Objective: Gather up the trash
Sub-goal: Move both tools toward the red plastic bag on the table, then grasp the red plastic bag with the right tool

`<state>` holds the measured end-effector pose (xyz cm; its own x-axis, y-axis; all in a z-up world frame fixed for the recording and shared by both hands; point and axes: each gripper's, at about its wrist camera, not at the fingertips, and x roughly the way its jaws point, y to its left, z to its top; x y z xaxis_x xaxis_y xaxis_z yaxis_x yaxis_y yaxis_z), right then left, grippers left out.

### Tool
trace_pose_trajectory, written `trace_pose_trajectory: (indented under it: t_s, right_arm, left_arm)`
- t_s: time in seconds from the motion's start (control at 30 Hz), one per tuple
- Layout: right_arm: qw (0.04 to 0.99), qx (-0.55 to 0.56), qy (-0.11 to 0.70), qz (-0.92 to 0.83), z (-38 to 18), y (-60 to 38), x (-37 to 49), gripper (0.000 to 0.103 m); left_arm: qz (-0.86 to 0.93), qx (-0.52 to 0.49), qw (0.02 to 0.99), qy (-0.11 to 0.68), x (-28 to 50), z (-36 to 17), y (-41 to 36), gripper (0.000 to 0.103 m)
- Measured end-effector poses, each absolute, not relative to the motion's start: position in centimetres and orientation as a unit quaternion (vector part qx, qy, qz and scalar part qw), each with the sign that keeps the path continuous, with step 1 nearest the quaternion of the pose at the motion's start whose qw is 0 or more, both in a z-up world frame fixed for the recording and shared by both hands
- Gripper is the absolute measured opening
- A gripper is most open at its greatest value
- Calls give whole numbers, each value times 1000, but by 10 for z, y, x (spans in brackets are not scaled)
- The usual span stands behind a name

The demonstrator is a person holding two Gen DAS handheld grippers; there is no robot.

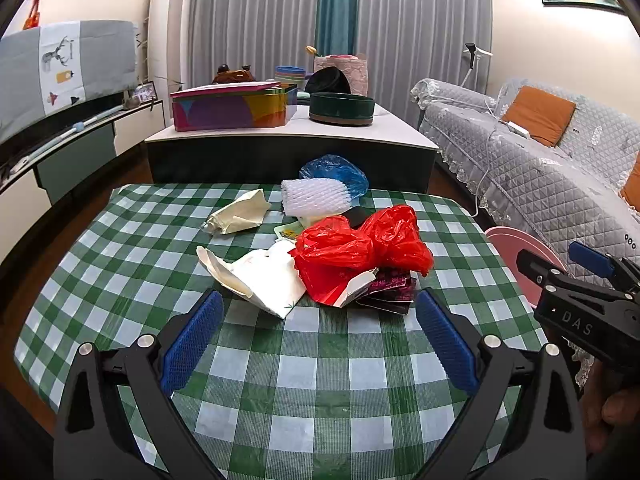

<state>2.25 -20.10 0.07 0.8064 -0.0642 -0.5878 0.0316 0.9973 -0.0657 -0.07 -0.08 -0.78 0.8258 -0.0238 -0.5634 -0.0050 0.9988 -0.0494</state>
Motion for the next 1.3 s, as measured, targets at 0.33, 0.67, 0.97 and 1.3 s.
trace_pose_trajectory:
  t_s: [0.33, 0.67, 0.97, 1.3]
  right_arm:
    - [950, -26, 310, -26, 0, -201, 23, 78]
    - [950, -25, 311, -20, 1, -200, 22, 78]
    - [946, -7, 324, 26, -3, -194, 30, 59]
    - [941, 12, 333, 63, -12, -177, 61, 56]
  left_arm:
    - [-6, -24, 956, 293, -1, -8, -1, 94]
    - [-5, -29, 955, 294, -2, -6, -1, 94]
    - [6, -36, 954, 297, 3, -7, 2, 85]
    - [41, -48, 948, 312, 20, -20, 14, 78]
